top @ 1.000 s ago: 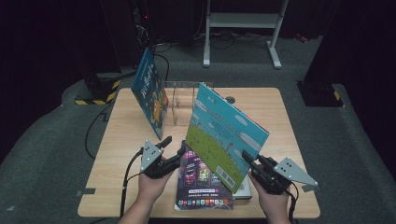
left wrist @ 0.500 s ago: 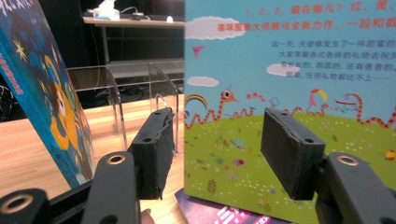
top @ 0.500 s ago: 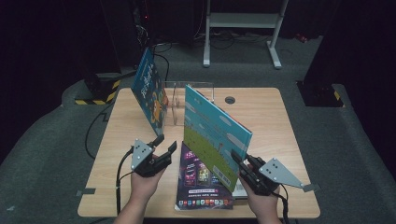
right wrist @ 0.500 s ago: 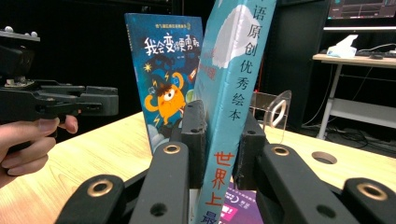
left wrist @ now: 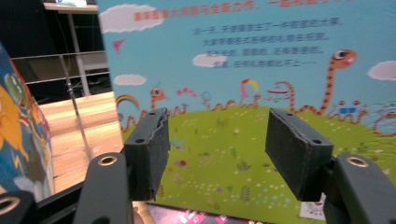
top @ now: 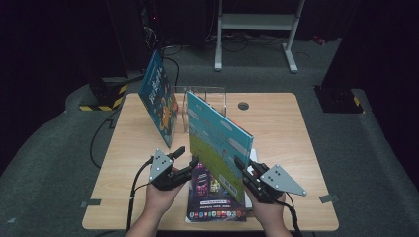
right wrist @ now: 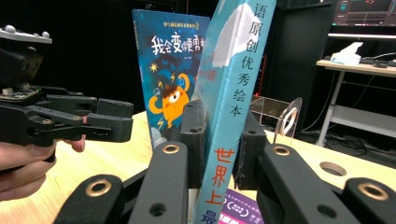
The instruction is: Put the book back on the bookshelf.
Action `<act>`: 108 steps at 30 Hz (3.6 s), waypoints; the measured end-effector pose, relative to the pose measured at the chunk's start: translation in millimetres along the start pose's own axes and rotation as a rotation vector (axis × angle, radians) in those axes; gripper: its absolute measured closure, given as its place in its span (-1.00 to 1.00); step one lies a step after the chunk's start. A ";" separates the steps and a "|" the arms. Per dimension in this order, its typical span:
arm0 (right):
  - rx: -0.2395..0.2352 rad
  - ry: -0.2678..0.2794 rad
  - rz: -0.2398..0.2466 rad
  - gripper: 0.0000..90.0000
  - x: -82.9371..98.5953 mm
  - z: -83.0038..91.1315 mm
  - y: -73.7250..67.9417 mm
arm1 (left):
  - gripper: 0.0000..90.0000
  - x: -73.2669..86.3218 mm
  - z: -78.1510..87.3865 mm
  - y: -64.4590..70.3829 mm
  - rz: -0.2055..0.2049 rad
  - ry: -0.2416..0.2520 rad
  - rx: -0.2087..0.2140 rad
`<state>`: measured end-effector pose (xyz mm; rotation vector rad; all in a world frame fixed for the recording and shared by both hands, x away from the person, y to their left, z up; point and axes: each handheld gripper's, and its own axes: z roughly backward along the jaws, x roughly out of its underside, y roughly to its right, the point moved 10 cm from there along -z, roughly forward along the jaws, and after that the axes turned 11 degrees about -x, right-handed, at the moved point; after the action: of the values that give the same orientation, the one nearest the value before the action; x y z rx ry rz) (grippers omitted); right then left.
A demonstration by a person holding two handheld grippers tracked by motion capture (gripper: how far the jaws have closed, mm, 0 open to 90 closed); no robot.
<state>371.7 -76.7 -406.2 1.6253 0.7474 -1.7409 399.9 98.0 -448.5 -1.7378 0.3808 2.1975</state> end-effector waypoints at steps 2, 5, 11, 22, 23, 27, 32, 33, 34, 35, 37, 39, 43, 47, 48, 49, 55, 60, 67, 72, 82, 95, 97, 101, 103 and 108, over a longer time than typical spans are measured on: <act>0.001 -0.003 -0.001 0.72 0.3 -1.1 -0.8 | -0.15 -2.2 0.7 2.9 0.000 0.011 0.008; -0.006 -0.009 0.006 0.72 1.1 -5.4 -4.2 | -0.18 -3.2 1.1 3.7 0.001 0.014 0.013; -0.010 -0.009 0.047 0.73 0.1 -11.5 -15.0 | -0.19 -8.4 4.7 5.6 0.011 0.025 0.029; -0.008 -0.006 0.063 0.74 1.0 -18.7 -26.8 | -0.24 -23.7 14.9 17.6 0.009 0.060 0.070; -0.010 -0.007 0.060 0.74 1.6 -19.3 -28.3 | -0.24 -25.1 15.8 19.2 0.007 0.065 0.071; -0.006 -0.010 0.096 0.74 2.5 -21.2 -36.1 | -0.26 -30.3 19.9 26.2 0.019 0.073 0.098; 0.013 -0.009 0.113 0.74 3.3 -21.8 -40.8 | -0.28 -39.9 27.7 35.8 0.028 0.093 0.139; 0.016 -0.008 0.112 0.74 3.5 -21.8 -41.1 | -0.28 -41.5 29.1 37.6 0.028 0.095 0.145; 0.018 -0.007 0.111 0.73 3.6 -21.9 -41.5 | -0.29 -45.5 31.6 41.4 0.029 0.104 0.159; 0.018 -0.007 0.111 0.73 3.6 -21.9 -41.5 | -0.31 -45.5 31.6 41.4 0.029 0.104 0.159; 0.020 -0.005 0.118 0.73 3.8 -22.0 -42.7 | -0.37 -49.9 33.0 47.0 0.019 0.108 0.172; 0.016 -0.004 0.117 0.73 3.8 -22.1 -43.1 | -0.39 -56.1 34.4 53.7 0.014 0.115 0.177; 0.017 -0.004 0.120 0.73 3.8 -22.1 -42.8 | -0.42 -57.5 33.7 58.5 0.029 0.110 0.193; 0.023 0.005 0.111 0.73 4.4 -22.0 -41.2 | -0.49 -60.0 31.6 67.6 0.029 0.094 0.217; 0.024 0.007 0.109 0.73 4.6 -22.0 -40.9 | -0.51 -61.5 31.7 70.3 0.024 0.096 0.219; 0.024 0.009 0.109 0.73 4.6 -22.1 -40.7 | -0.53 -63.5 32.0 73.5 0.025 0.097 0.225; 0.024 0.011 0.108 0.73 4.7 -22.0 -40.9 | -0.57 -72.1 28.4 86.4 0.014 0.089 0.221; 0.018 0.011 0.120 0.73 4.7 -22.5 -44.0 | -0.66 -72.7 23.7 91.8 0.003 0.069 0.183; -0.012 0.018 0.139 0.70 5.6 -23.2 -50.2 | -0.74 -61.0 22.4 83.1 0.014 0.026 0.129; -0.061 0.022 0.147 0.60 10.0 -25.4 -57.6 | -0.81 -53.6 23.4 81.0 0.049 -0.019 0.173; -0.095 0.012 0.165 0.49 13.7 -28.5 -64.4 | -0.88 -49.6 24.3 80.0 0.063 -0.038 0.179; -0.132 0.012 0.188 0.43 17.0 -32.8 -74.1 | -0.79 -51.2 28.1 70.6 0.047 -0.013 0.096; -0.137 0.012 0.192 0.42 17.3 -33.3 -76.4 | -0.80 -52.3 28.5 69.1 0.047 -0.010 0.079; -0.151 0.008 0.200 0.41 17.9 -35.4 -80.6 | -0.84 -53.2 29.4 65.1 0.042 -0.013 0.057; -0.159 0.003 0.209 0.39 18.6 -37.2 -82.9 | -0.86 -52.4 30.2 63.1 0.040 -0.019 0.057; -0.174 -0.010 0.218 0.35 23.4 -43.0 -89.6 | -0.85 -47.9 33.3 55.8 0.036 -0.026 0.053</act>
<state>329.2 11.9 -434.3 1.5182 0.6701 -1.4874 358.1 56.2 -393.5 -1.6857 0.4640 2.2120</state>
